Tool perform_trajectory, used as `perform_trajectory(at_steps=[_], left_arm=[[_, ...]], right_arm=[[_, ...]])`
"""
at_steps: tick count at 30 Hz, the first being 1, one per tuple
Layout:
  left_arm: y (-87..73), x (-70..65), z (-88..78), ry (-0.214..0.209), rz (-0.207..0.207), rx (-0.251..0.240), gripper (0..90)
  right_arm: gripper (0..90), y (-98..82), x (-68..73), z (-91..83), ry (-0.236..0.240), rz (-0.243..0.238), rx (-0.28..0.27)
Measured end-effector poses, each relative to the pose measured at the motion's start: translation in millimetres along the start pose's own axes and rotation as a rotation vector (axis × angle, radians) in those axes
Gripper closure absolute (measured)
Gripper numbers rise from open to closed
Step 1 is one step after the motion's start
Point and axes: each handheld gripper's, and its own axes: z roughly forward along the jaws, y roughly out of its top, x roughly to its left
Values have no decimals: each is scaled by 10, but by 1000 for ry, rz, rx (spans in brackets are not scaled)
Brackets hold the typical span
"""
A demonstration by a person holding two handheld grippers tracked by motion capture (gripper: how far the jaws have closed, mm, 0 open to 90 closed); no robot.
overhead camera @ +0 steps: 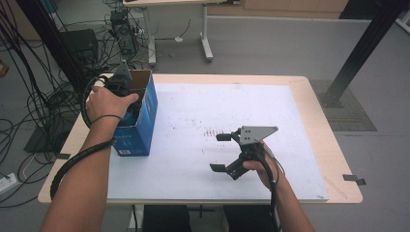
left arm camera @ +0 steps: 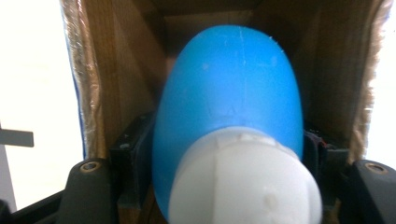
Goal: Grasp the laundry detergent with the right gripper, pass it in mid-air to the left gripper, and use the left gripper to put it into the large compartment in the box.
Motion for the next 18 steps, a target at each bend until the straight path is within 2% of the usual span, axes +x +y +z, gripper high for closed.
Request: perform_trajectory(at_steps=[4,8,9,11,18], left_arm=[[-5,-35,-57,17,2,-8,327],[-9,-47,-119,17,-10,-12,327],[-18,-29,-141,6,-13,-18,326],[-18,-49,-187,17,-15,-18,327],[-57,-25,-362,8,-16,-37,324]], right_arm=[[25,3,11,-4,-1,-2,-1],[25,2,15,-18,-3,-2,-2],[25,2,18,-23,-5,-3,-3],[25,9,20,-29,-5,-4,-2],[25,25,28,-38,-5,-8,-8]])
